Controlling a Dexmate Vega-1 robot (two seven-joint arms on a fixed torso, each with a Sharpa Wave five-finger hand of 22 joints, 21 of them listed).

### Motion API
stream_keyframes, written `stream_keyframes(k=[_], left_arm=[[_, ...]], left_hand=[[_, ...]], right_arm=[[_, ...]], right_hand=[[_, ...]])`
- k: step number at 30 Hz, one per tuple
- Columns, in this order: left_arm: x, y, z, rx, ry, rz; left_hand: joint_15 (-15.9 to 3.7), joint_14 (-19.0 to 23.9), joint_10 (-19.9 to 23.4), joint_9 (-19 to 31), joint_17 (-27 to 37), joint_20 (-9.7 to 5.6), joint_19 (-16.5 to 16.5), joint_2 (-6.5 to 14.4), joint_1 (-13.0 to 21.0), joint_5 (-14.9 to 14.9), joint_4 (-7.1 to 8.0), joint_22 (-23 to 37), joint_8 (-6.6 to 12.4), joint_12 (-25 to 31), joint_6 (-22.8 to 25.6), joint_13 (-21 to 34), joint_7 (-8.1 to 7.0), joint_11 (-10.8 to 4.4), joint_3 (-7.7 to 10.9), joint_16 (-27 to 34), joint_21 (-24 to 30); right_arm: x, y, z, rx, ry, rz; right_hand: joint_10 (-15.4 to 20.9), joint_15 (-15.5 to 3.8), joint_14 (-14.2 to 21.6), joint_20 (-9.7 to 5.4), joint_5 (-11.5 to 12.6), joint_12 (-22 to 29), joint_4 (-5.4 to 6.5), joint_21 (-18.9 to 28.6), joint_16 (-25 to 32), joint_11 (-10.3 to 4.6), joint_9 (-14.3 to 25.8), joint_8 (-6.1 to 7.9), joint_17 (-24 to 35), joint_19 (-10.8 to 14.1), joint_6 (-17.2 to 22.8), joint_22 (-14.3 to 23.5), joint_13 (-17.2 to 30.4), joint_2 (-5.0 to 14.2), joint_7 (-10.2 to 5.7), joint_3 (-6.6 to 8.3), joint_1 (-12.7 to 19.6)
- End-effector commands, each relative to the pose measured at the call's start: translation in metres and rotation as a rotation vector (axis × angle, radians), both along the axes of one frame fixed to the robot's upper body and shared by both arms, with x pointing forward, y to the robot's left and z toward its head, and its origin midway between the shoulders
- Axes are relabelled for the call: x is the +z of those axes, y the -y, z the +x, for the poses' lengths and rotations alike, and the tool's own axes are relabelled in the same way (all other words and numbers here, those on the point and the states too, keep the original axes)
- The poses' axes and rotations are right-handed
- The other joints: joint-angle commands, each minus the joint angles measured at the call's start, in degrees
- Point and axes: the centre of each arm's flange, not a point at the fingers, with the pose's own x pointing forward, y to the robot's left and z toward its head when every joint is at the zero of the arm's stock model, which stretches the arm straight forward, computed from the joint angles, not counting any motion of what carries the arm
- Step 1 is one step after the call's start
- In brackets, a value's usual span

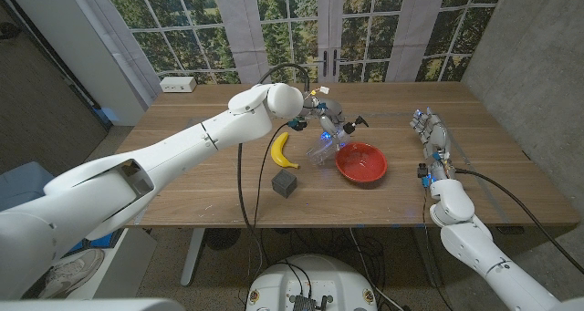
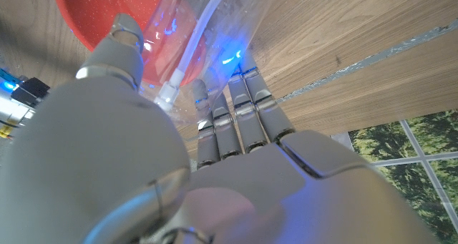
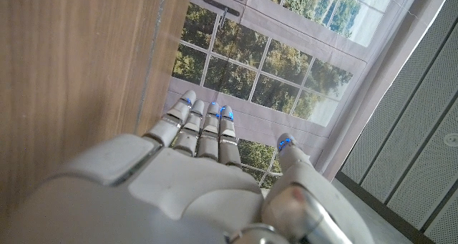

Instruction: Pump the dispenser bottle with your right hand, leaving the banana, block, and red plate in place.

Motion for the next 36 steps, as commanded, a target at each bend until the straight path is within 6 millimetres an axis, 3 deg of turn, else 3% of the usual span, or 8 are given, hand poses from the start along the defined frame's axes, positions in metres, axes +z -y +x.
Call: stream_keyframes(k=[1,36], left_arm=[[0.002,0.001,-0.001,-0.008,0.011,-0.002],[0.002,0.006,0.001,-0.013,0.007,-0.008]], left_hand=[[-16.73,13.91,12.22,0.25,3.24,-3.36,0.11,15.1,14.78,0.33,1.54,0.1,0.25,0.34,9.28,7.13,-5.38,-10.81,1.65,0.04,0.49],[-16.73,14.19,12.53,0.37,3.31,-3.45,-0.24,15.09,14.74,0.34,1.57,0.03,0.06,-0.28,9.39,7.43,-5.39,-10.69,1.56,-0.29,1.42]], right_arm=[[0.023,-0.008,-0.011,-0.087,0.047,-0.072],[0.063,-0.037,-0.02,-0.13,0.107,-0.283]], right_hand=[[0.47,-0.2,0.71,0.09,0.18,0.02,0.0,-0.14,0.03,0.01,0.31,0.16,0.11,0.51,0.64,0.19,0.1,1.91,-0.25,-0.01,-0.09],[0.77,-0.22,0.89,0.13,0.25,0.07,-0.06,-0.24,0.02,0.08,0.3,0.15,0.18,0.62,0.84,0.18,0.09,1.74,-0.28,0.17,0.09]])
